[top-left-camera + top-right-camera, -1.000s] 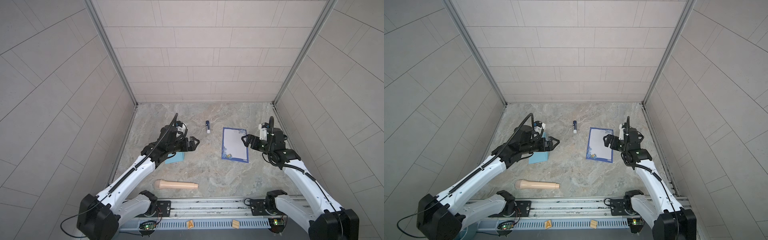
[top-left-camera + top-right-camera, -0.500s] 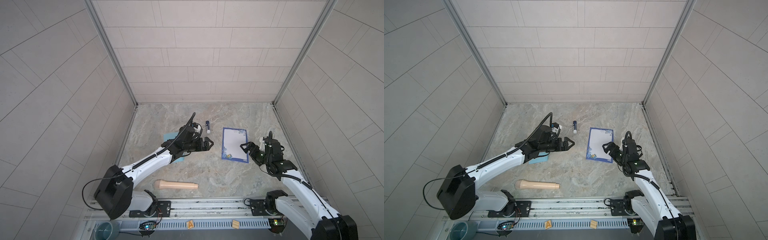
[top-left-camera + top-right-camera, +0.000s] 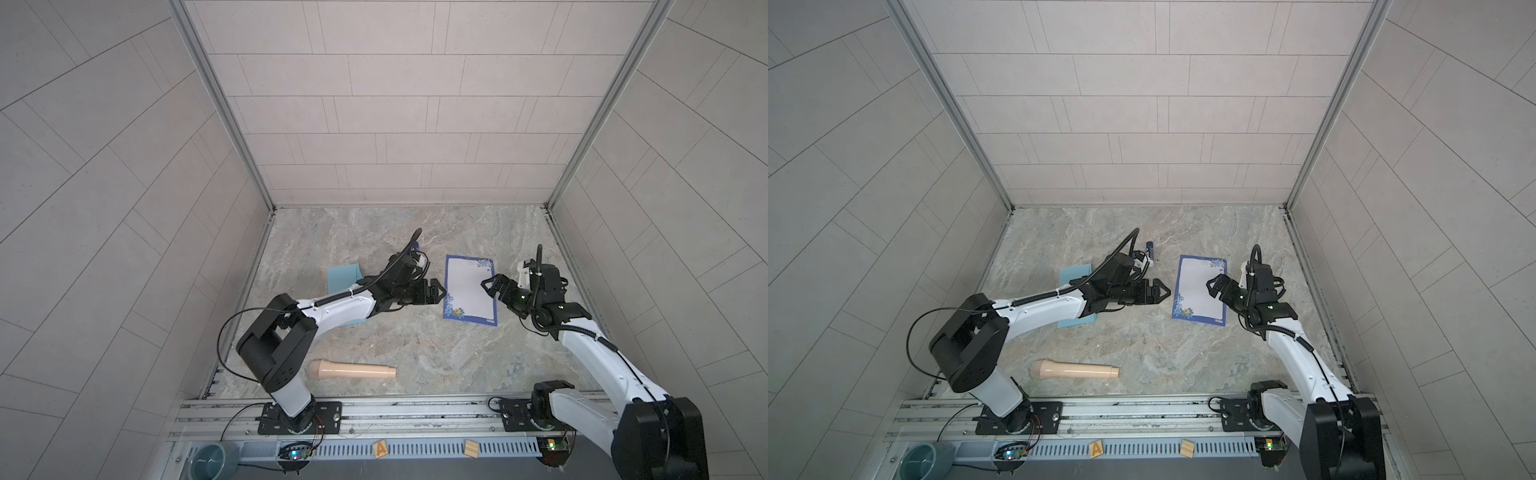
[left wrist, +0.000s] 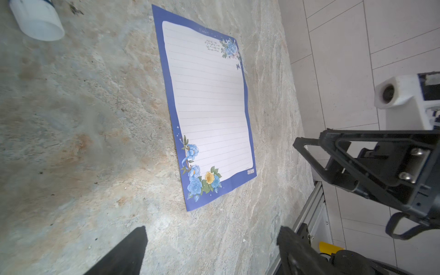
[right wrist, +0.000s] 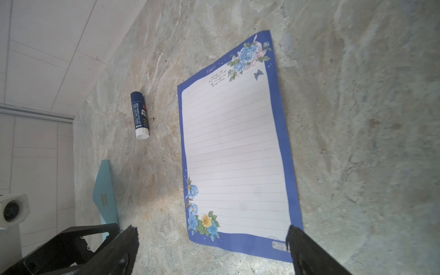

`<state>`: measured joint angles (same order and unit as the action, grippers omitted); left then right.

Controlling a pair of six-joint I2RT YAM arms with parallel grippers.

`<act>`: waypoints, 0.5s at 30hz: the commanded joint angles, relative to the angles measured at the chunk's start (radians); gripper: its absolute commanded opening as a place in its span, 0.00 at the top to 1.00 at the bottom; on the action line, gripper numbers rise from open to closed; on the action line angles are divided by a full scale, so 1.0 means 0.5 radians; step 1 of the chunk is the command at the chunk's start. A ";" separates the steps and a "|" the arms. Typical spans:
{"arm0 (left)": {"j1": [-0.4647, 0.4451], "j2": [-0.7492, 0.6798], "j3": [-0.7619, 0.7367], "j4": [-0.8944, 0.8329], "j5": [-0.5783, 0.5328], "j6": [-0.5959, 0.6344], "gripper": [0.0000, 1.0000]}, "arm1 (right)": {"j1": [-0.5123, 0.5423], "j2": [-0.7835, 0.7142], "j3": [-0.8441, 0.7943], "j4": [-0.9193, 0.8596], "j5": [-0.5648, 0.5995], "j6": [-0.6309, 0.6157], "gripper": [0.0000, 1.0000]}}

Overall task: Place the letter into the envelope and seal it
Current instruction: 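Raise both arms and move both grippers toward the blue-bordered letter sheet, then lower both grippers onto the letter's edges and pinch the sheet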

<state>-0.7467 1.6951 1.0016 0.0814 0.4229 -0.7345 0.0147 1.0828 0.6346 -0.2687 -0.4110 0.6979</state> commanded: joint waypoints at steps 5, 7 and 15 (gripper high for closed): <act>-0.029 0.205 0.182 0.127 0.042 -0.024 0.11 | -0.147 0.434 0.223 0.167 -0.127 -0.381 0.02; -0.032 0.250 0.213 0.122 0.029 -0.005 0.12 | -0.199 0.577 0.293 0.200 -0.203 -0.397 0.02; -0.040 0.414 0.287 0.144 0.054 0.000 0.21 | -0.409 1.165 0.599 0.200 -0.679 -0.491 0.08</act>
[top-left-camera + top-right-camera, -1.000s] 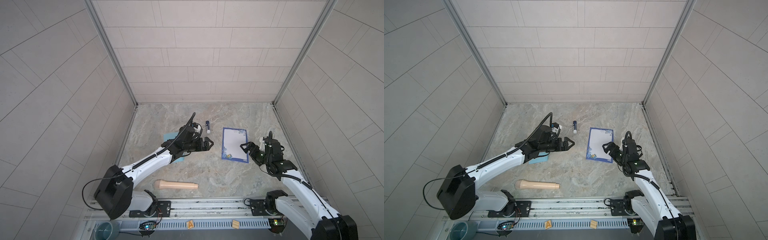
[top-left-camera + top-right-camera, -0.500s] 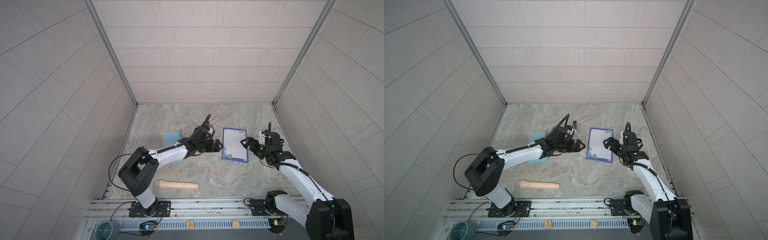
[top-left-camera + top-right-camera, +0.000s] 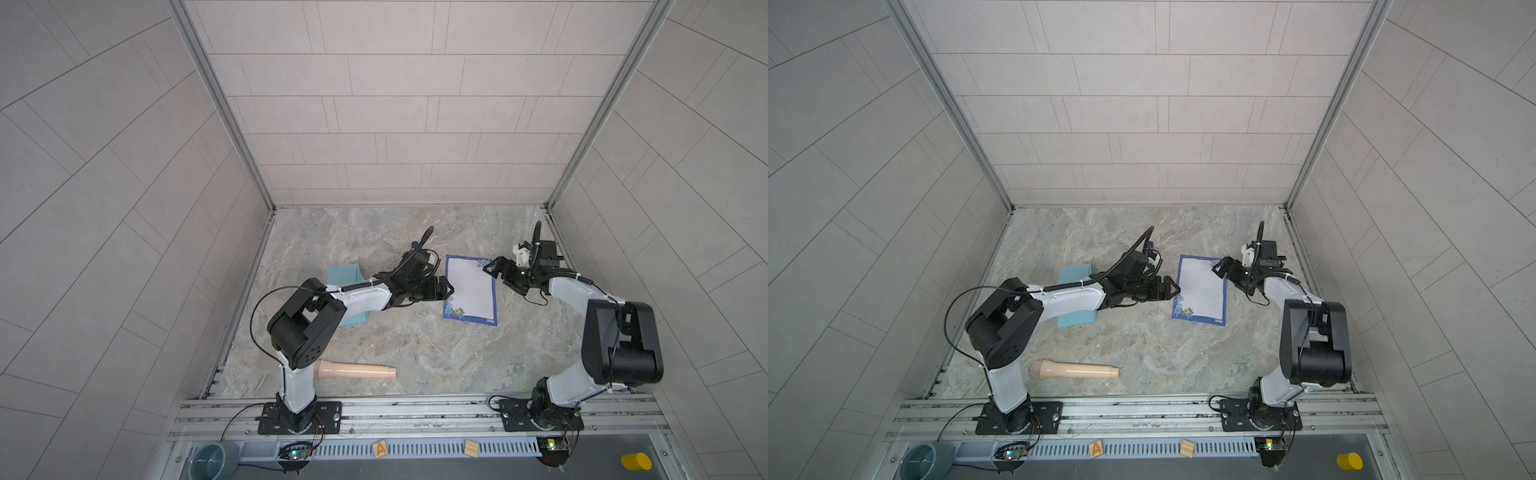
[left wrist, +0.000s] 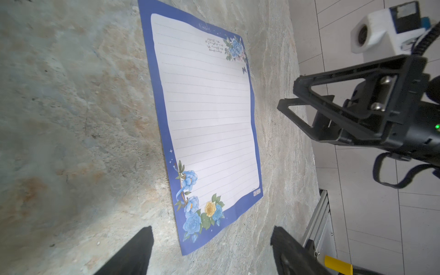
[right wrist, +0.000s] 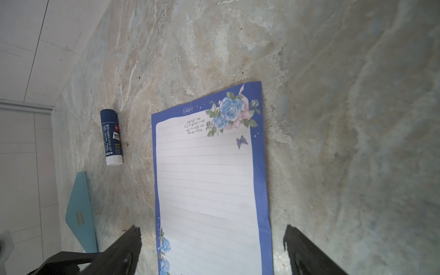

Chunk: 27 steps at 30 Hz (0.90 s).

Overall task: Place the letter into the envelope and seal it
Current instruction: 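Lower both grippers onto the letter's edges and pinch the sheet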

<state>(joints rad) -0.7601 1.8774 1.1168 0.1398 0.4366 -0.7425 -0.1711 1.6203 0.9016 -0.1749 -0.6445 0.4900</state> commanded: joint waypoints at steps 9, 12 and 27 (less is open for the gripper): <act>-0.023 0.173 0.123 0.011 0.043 0.025 0.35 | -0.057 0.300 0.161 0.024 -0.237 -0.123 0.16; -0.023 0.217 0.145 0.001 0.043 0.025 0.40 | -0.060 0.350 0.179 0.024 -0.236 -0.124 0.18; -0.026 0.377 0.212 -0.032 -0.008 0.025 0.51 | -0.080 0.461 0.167 0.062 -0.394 -0.076 0.23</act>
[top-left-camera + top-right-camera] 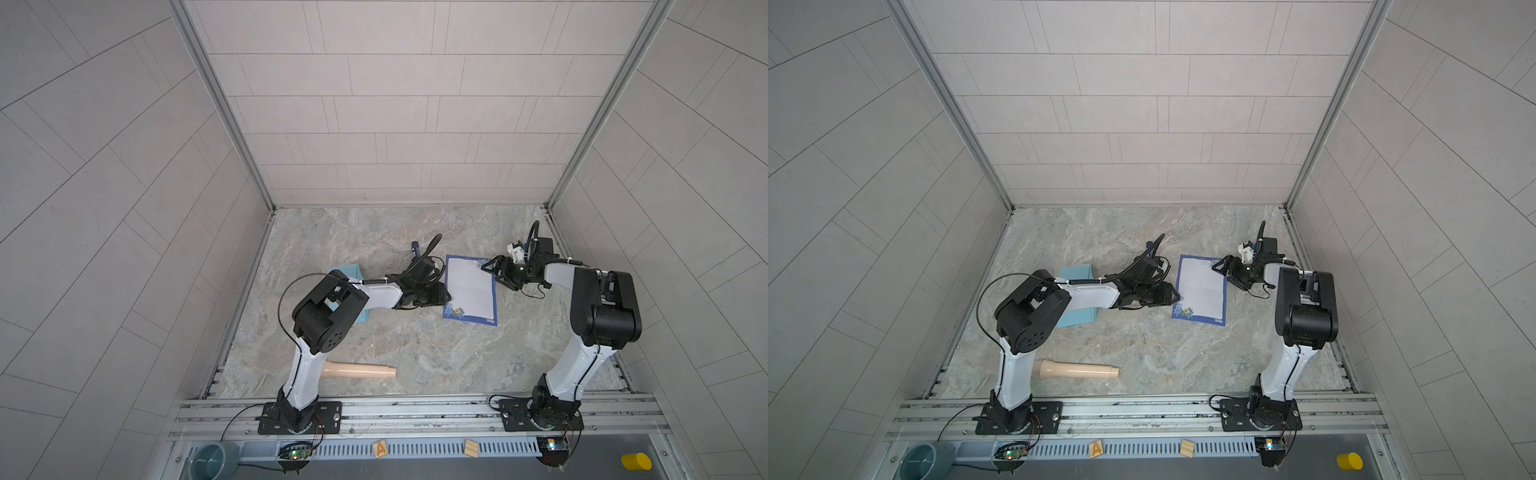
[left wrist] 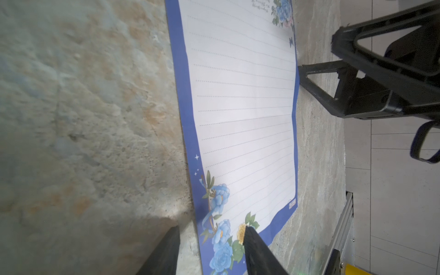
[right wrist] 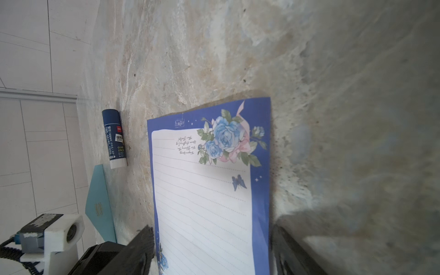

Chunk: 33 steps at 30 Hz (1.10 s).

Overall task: Place the letter into the envelope and seal it
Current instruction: 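Lower both grippers onto the letter's edges and pinch the sheet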

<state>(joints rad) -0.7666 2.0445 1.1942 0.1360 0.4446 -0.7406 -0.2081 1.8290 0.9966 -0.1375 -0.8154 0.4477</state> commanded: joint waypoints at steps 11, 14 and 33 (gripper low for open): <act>-0.010 0.095 0.098 -0.089 -0.094 0.139 0.52 | -0.007 0.025 -0.094 0.117 -0.204 0.114 0.27; -0.007 0.112 0.097 -0.096 -0.104 0.150 0.52 | -0.006 0.001 -0.158 0.254 -0.281 0.210 0.29; 0.011 0.106 0.106 -0.207 -0.123 0.250 0.54 | -0.004 -0.174 -0.546 1.303 -0.509 0.864 0.44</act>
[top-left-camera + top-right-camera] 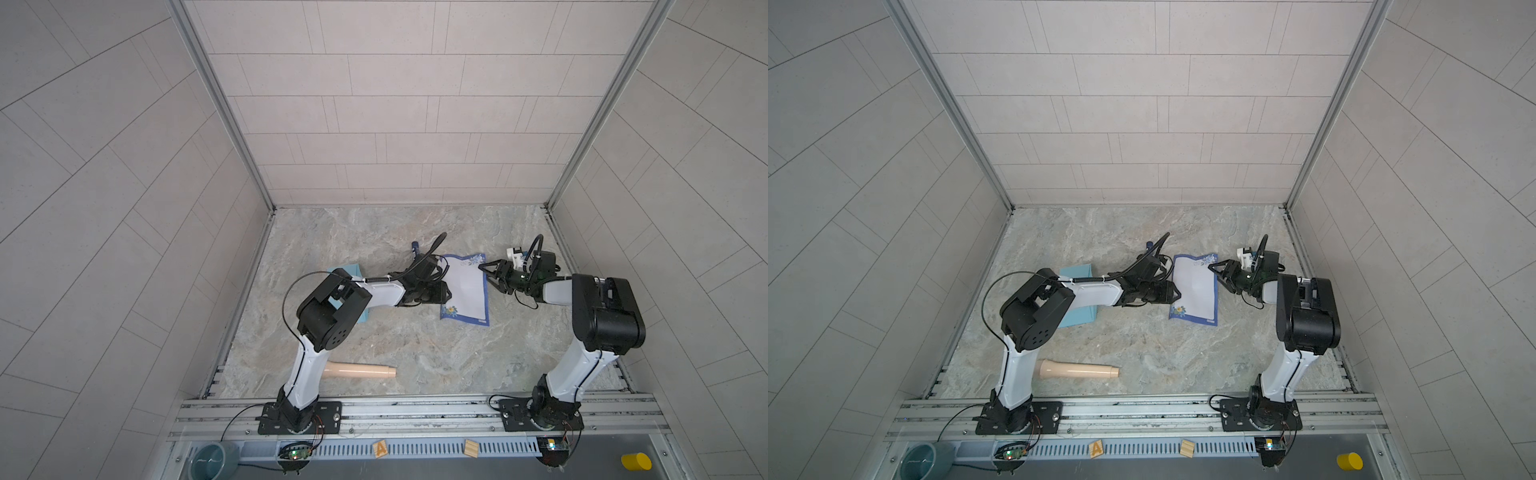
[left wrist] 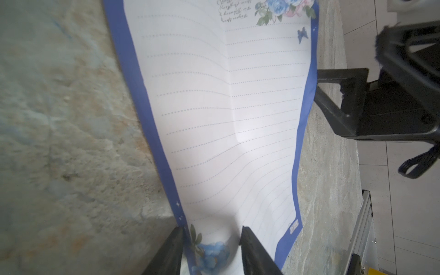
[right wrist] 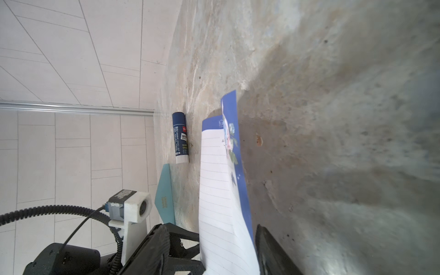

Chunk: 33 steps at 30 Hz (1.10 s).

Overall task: Place the letter into the envelope and seal it
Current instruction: 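Lower both grippers onto the letter's edges and pinch the sheet, then lift the letter with both grippers and swing it toward the robot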

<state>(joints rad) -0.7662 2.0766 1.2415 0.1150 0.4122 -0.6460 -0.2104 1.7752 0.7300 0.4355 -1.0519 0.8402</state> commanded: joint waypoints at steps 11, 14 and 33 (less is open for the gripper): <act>0.014 0.016 0.023 -0.208 -0.068 0.117 0.56 | 0.074 -0.141 0.218 -0.782 0.242 -0.662 0.57; 0.015 0.012 0.023 -0.219 -0.072 0.128 0.56 | 0.089 -0.121 0.234 -0.800 0.238 -0.675 0.69; 0.071 -0.709 -0.067 -0.497 -0.140 0.531 0.33 | 0.131 -0.652 0.307 -0.947 0.371 -0.787 1.00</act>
<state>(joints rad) -0.7483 1.8481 1.2274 -0.0925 0.3538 -0.4789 -0.1562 1.5200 0.8513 -0.0292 -0.8730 0.4694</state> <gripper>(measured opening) 0.641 0.047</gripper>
